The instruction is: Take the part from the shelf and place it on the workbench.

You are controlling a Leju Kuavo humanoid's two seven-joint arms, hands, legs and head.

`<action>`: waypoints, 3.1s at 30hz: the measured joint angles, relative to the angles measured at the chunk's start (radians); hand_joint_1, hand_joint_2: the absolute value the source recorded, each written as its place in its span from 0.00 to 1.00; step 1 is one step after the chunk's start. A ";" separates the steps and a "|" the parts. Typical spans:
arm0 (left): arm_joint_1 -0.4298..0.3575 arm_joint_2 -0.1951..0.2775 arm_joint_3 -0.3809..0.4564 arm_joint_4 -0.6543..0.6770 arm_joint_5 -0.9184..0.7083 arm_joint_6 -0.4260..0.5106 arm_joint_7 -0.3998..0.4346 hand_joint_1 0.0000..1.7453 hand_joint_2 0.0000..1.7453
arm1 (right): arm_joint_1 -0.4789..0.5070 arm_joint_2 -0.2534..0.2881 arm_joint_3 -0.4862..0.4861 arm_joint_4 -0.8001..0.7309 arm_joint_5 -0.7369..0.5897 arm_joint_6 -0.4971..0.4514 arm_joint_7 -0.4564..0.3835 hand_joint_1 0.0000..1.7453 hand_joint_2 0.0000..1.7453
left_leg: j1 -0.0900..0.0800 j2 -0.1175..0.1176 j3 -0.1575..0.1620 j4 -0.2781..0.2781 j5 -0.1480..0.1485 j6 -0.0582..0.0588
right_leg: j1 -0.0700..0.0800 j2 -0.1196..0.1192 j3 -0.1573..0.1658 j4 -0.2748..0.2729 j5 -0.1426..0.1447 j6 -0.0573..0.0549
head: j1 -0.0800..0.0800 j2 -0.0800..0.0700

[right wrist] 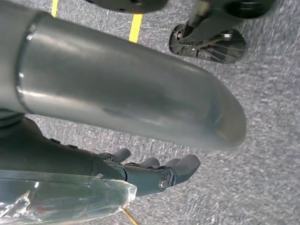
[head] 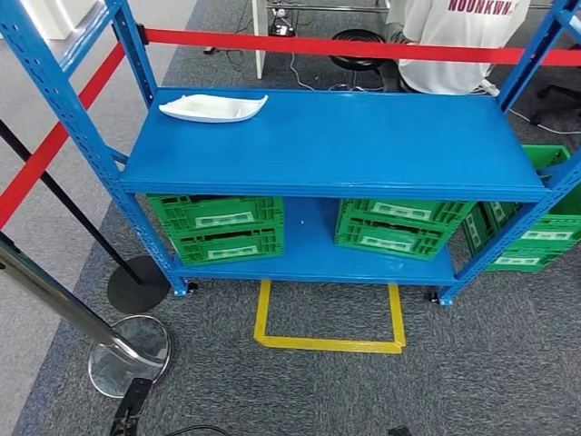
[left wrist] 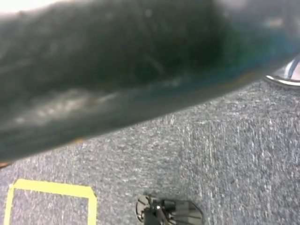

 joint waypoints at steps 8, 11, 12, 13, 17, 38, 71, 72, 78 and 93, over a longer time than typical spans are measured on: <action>0.000 -0.001 0.001 0.000 0.000 0.003 0.000 0.00 0.00 | 0.001 0.000 -0.001 0.001 0.001 0.002 0.001 0.00 0.00 | -0.005 -0.007 0.080 -0.005 -0.070 -0.027 | 0.006 0.000 0.052 -0.229 0.185 -0.025 | 0.000 0.000; -0.003 -0.001 0.001 0.000 0.000 0.003 0.000 0.00 0.00 | 0.003 0.000 -0.003 0.001 0.001 0.001 0.001 0.00 0.00 | -0.004 -0.005 0.078 0.008 -0.085 -0.043 | 0.001 0.000 0.063 -0.242 0.174 -0.046 | -0.006 0.000; -0.004 -0.002 0.000 0.000 0.000 0.003 0.000 0.00 0.00 | 0.002 0.000 -0.004 0.001 0.001 0.001 0.001 0.00 0.00 | -0.003 -0.005 0.057 0.048 -0.102 -0.048 | -0.001 0.000 0.071 -0.247 0.171 -0.052 | -0.007 0.000; -0.004 -0.002 0.000 0.000 0.000 0.003 0.000 0.00 0.00 | 0.001 0.000 -0.004 0.001 0.001 0.001 0.001 0.00 0.00 | -0.002 -0.004 0.023 0.109 -0.125 -0.052 | -0.002 0.000 0.077 -0.250 0.166 -0.056 | -0.009 0.000; -0.001 -0.002 0.000 0.000 0.000 0.003 0.000 0.00 0.00 | 0.004 0.000 -0.004 0.002 0.001 0.002 0.001 0.00 0.00 | 0.001 -0.004 -0.113 0.275 -0.123 -0.059 | -0.004 0.002 0.108 -0.251 0.141 -0.059 | -0.011 0.000; -0.007 -0.016 0.004 0.001 -0.038 0.108 0.054 0.00 1.00 | -0.007 0.004 -0.019 0.004 0.003 -0.006 0.088 0.00 0.00 | -0.006 -0.008 0.017 0.016 -0.025 -0.021 | 0.006 0.002 0.081 -0.237 0.164 -0.023 | 0.003 0.000; 0.042 0.085 -0.361 -0.103 0.387 -0.009 0.260 0.00 0.00 | 0.107 -0.039 0.236 -0.057 -0.436 0.128 0.089 0.00 0.75 | -0.019 -0.007 -0.007 0.010 0.005 -0.001 | -0.007 0.005 0.103 -0.255 0.156 -0.004 | -0.007 0.000; 0.045 0.088 -0.376 -0.106 0.404 -0.014 0.269 0.00 0.00 | 0.111 -0.042 0.247 -0.057 -0.453 0.133 0.090 0.00 0.50 | -0.018 -0.007 -0.006 0.007 0.006 -0.003 | -0.006 0.005 0.102 -0.255 0.155 -0.005 | -0.007 0.000; 0.074 0.109 -0.481 -0.121 0.518 -0.045 0.327 0.00 0.00 | 0.117 -0.064 0.327 -0.070 -0.574 0.171 0.094 0.00 0.00 | -0.012 -0.007 -0.004 -0.001 0.009 -0.022 | 0.000 0.003 0.101 -0.255 0.151 -0.017 | -0.006 0.000; 0.146 0.162 -0.723 -0.148 0.802 -0.125 0.473 0.00 0.00 | 0.147 -0.114 0.515 -0.148 -0.874 0.265 0.104 0.00 0.00 | -0.013 -0.007 -0.005 -0.001 0.009 -0.027 | 0.000 0.003 0.103 -0.257 0.153 -0.019 | -0.006 0.000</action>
